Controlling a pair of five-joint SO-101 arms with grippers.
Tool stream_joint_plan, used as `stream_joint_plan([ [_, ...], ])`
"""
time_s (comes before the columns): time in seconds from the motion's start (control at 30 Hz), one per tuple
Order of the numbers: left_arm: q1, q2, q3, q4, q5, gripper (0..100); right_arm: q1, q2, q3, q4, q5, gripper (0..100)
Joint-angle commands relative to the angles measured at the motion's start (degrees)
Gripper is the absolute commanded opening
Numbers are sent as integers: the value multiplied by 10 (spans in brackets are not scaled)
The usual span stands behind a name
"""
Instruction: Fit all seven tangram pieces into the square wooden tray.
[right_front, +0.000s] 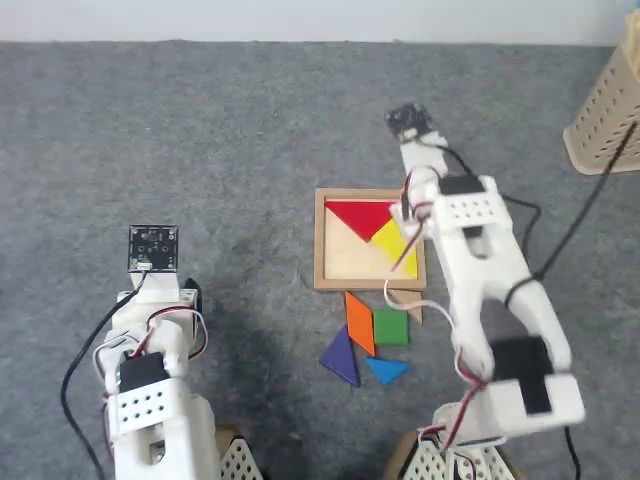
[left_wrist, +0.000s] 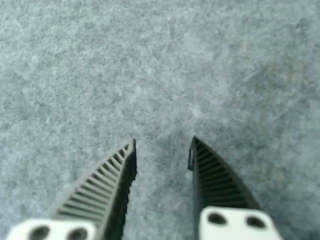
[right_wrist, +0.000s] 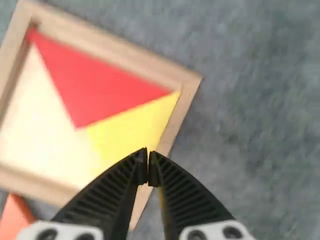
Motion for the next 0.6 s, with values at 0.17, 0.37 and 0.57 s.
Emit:
stream_joint_plan([
  [0.17,-4,-11,-2,-15,-4,168,-34,-200,171,6,-2,6],
  [0.37,-4,-11,-2,-15,-4,168,-66,-291,247,36,-1,6],
  [0.57,-4,-11,-2,-15,-4,168,-85,-304,281,79,33,50],
])
